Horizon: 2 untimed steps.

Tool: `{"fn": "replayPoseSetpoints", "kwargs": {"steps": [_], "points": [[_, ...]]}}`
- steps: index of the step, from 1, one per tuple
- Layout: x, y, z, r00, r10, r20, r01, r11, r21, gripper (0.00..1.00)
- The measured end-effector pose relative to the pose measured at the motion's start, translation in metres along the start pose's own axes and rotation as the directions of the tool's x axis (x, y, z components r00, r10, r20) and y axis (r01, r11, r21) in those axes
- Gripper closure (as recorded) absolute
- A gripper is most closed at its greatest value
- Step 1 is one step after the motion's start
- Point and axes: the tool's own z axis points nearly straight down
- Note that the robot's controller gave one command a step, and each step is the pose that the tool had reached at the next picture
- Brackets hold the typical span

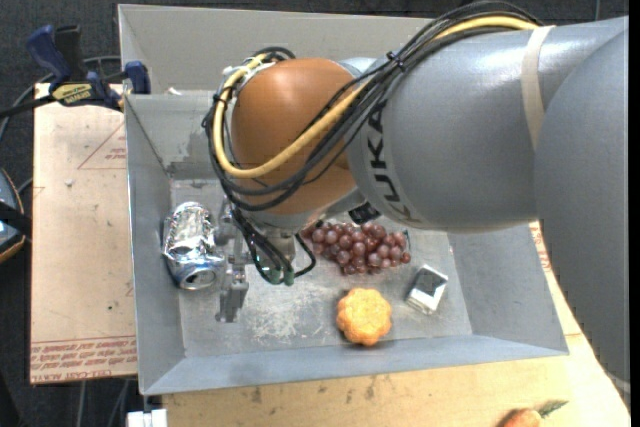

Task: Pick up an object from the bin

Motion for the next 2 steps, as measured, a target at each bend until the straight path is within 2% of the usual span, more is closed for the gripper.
{"fn": "replayPoseSetpoints", "kwargs": {"steps": [1,2], "points": [[-0.002,-0.001,-0.003,1.000,0.004,0.007,-0.004,1.000,-0.001,0.00],[-0.020,0.005,0.044,0.986,-0.169,0.010,0.169,0.986,0.000,0.00]]}}
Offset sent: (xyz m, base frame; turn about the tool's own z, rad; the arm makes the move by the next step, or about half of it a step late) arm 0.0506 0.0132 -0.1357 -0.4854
